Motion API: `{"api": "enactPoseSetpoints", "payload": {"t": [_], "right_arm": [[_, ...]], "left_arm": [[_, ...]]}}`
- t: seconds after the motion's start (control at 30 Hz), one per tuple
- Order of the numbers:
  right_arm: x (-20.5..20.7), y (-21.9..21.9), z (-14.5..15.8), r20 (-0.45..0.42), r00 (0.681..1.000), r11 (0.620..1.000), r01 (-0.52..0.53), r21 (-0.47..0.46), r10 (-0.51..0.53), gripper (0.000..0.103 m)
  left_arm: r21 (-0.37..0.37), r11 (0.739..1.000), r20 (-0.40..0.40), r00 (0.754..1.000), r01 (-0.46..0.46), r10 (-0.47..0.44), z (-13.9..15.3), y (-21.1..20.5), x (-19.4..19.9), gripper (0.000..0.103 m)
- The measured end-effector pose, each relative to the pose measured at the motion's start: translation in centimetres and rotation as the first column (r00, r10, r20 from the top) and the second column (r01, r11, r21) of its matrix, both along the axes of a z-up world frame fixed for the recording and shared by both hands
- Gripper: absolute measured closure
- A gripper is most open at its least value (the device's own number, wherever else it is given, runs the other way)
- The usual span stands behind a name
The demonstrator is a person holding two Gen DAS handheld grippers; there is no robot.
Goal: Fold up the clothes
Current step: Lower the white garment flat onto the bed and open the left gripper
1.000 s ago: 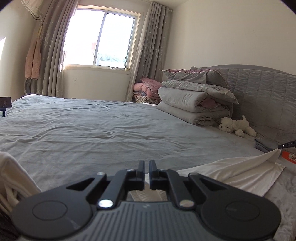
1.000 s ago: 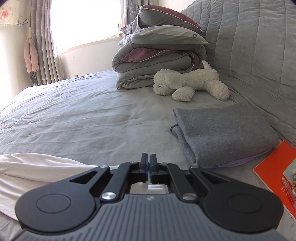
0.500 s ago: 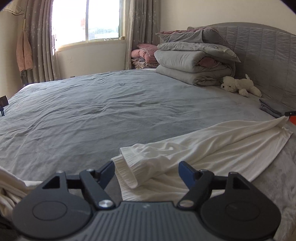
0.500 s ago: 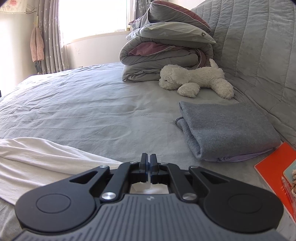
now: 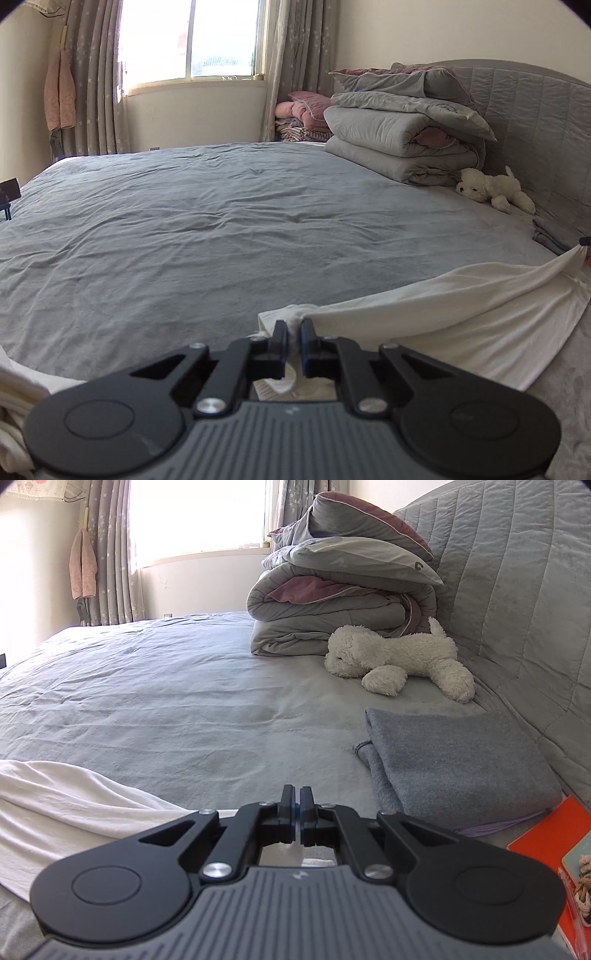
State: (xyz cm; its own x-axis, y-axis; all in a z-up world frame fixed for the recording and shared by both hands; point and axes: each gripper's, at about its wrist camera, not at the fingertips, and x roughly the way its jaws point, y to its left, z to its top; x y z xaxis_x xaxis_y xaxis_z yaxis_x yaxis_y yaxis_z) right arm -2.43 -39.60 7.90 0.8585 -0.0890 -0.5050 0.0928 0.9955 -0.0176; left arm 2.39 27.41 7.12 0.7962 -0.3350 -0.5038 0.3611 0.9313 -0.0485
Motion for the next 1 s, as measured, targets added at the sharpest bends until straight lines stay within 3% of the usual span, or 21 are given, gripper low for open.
{"api": "enactPoseSetpoints", "payload": {"t": [0.23, 0.4, 0.73, 0.87, 1.0], "right_arm": [[-0.3, -0.5, 1.0, 0.021, 1.0, 1.0, -0.002, -0.001, 0.002, 0.102], [-1.6, -0.2, 1.3, 0.019, 0.999, 0.999, -0.039, -0.028, 0.039, 0.102], [-3.1, 0.3, -1.1, -0.043, 0.996, 0.991, -0.088, -0.099, 0.084, 0.102], [-1.2, 0.2, 0.5, -0.009, 0.998, 0.986, -0.065, -0.155, 0.065, 0.102], [-2.8, 1.1, 2.7, 0.105, 0.99, 0.978, -0.069, -0.196, 0.091, 0.102]], "left_arm": [[0.019, 1.0, 0.026, 1.0, -0.012, 0.011, 1.0, 1.7, -0.8, 0.096], [0.07, 0.997, 0.033, 0.999, 0.037, -0.04, 0.6, 1.7, -1.9, 0.096], [0.18, 0.981, 0.016, 0.997, 0.076, -0.08, -1.7, 1.2, -2.8, 0.096], [0.172, 0.983, 0.022, 0.998, 0.06, -0.065, -1.2, 1.0, -2.2, 0.096], [0.206, 0.975, 0.025, 0.995, 0.089, -0.096, -1.4, 0.6, -3.1, 0.096]]}}
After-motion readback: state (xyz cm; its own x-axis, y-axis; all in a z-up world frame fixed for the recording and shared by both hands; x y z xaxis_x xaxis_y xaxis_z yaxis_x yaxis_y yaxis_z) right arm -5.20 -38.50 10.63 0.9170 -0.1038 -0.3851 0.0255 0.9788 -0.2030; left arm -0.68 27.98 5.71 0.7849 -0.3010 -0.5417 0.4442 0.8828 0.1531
